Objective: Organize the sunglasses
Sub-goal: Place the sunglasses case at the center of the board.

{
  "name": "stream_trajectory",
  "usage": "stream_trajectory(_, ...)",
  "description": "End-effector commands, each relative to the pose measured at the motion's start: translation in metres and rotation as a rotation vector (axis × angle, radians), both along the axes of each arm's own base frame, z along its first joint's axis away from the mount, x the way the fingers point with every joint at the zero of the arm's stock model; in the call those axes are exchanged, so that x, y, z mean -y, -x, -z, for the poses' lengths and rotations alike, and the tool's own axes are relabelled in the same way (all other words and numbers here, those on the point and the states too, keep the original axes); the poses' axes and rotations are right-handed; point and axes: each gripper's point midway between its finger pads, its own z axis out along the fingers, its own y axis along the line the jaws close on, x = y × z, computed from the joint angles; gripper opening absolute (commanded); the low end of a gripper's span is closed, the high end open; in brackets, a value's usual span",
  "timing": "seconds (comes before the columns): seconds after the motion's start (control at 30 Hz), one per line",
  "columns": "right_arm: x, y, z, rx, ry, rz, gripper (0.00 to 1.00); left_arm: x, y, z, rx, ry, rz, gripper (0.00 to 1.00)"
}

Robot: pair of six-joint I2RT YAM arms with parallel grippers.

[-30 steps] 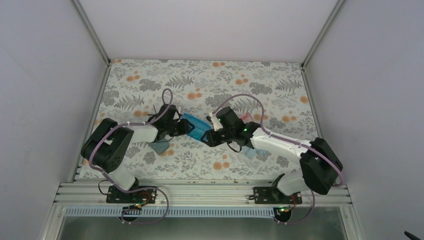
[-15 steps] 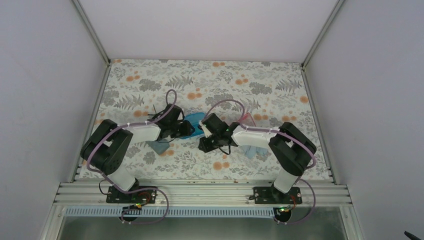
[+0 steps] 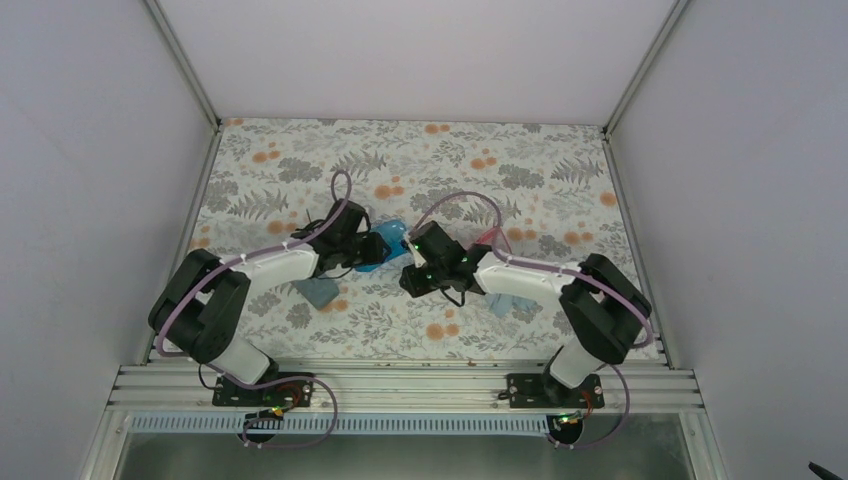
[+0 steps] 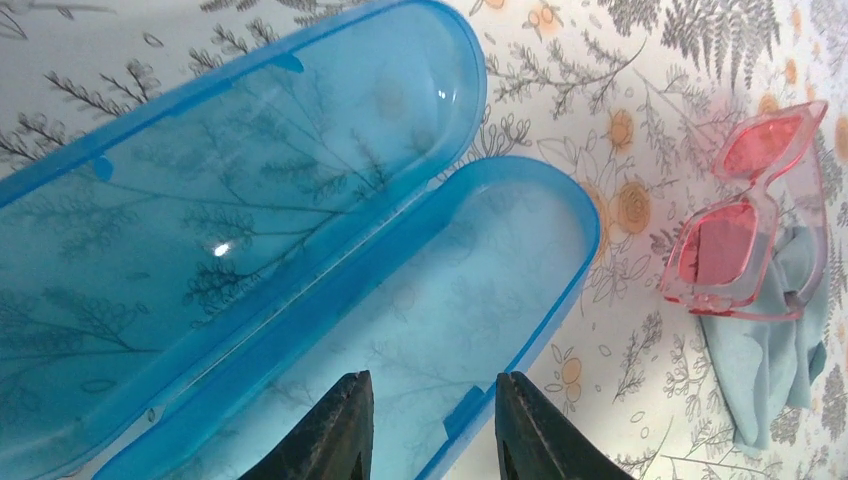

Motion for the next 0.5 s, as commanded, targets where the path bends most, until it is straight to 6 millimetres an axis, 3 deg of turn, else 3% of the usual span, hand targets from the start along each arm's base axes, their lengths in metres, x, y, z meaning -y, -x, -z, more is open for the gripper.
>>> stream_trajectory(0.0,0.012,-0.021,-0.026,0.114,-0.019,0.129,0.26,0.005,0.008,0.011,-0.021,-0.046,0.032,0.32)
stream_trajectory(0.17,0.034,-0.034,-0.034,0.141,0.002,0.288,0.27,0.011,0.020,0.023,-0.029,-0.101,0.059,0.32)
stream_trajectory(0.33,0.054,-0.041,-0.022,0.100,0.019,0.383,0.32,0.015,0.032,0.037,-0.016,-0.218,0.088,0.32)
stream_trajectory(0.47,0.057,-0.041,-0.017,0.070,-0.004,0.392,0.34,0.011,0.033,0.045,0.038,-0.369,0.082,0.31)
